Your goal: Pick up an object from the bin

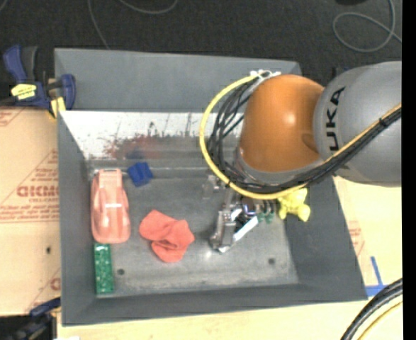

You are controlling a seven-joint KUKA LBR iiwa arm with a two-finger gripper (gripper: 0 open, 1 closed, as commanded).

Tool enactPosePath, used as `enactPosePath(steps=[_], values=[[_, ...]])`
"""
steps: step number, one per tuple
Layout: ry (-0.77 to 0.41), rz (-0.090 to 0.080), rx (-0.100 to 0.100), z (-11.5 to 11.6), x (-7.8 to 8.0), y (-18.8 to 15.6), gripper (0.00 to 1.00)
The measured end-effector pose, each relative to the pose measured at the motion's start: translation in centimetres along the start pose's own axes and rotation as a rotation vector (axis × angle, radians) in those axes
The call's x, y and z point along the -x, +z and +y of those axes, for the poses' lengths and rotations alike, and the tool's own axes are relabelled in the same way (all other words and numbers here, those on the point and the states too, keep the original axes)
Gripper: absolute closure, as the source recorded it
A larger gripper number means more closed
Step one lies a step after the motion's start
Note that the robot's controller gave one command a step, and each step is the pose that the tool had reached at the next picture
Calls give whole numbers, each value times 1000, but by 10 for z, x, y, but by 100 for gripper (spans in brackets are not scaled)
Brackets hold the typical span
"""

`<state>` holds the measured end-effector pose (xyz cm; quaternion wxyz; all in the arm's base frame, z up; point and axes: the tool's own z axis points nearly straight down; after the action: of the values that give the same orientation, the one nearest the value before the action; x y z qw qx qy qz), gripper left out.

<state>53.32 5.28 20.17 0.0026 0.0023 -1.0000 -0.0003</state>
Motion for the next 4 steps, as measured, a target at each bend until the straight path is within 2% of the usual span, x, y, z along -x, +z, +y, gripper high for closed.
enactPosePath(steps=[1,2,3,4], values=[[1,-7,0,0,1,-4,0],[-59,-11,-1,16,-8,44,0],[0,-5,0,51,-13,74,0],[-73,-11,1,55,2,98,0]])
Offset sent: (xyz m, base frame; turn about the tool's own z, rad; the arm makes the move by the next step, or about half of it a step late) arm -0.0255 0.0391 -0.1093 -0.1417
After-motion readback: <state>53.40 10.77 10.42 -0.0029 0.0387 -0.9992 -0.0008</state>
